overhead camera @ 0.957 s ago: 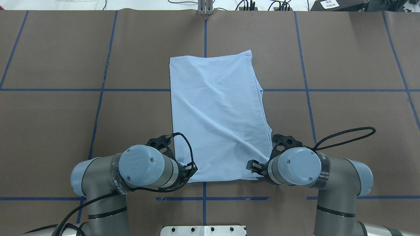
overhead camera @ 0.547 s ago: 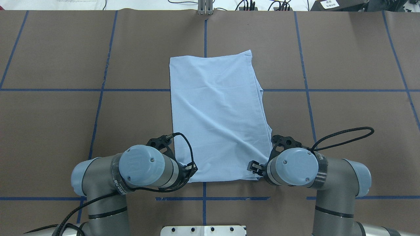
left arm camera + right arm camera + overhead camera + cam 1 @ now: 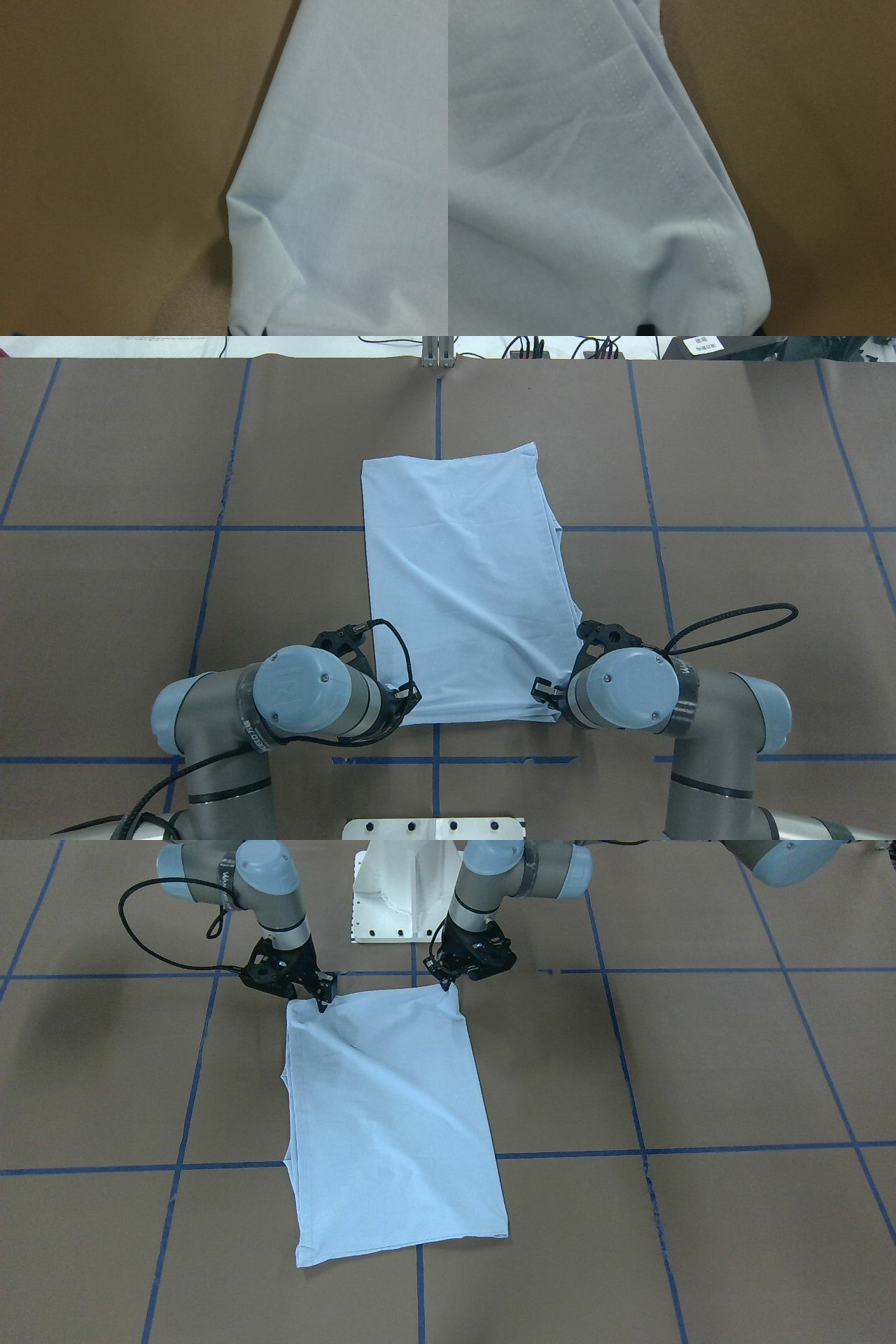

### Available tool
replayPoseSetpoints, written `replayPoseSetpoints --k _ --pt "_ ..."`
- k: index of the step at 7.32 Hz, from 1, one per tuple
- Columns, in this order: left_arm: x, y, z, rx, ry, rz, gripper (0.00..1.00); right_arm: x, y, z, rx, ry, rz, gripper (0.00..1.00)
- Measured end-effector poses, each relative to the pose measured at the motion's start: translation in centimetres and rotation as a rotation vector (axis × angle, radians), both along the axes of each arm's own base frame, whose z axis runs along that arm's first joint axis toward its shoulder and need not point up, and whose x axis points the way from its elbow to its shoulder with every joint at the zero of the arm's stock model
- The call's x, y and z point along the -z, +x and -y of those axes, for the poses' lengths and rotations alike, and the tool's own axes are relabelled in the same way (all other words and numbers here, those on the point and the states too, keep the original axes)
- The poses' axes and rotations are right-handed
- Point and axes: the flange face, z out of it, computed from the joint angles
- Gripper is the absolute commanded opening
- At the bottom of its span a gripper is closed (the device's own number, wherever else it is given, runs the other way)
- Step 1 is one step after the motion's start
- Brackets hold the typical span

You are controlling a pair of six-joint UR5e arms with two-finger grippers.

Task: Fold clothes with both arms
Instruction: 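Grasp the shirt corners nearest the robot with both grippers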

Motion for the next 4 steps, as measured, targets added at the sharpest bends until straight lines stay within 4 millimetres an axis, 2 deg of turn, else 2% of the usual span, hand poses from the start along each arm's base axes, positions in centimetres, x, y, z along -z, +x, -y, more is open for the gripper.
replayPoseSetpoints --k 4 --pt "0.0 0.1 0.0 0.000 0.000 0.000 0.00 2.1 -0.3 0.9 -0.015 0.011 0.033 0.00"
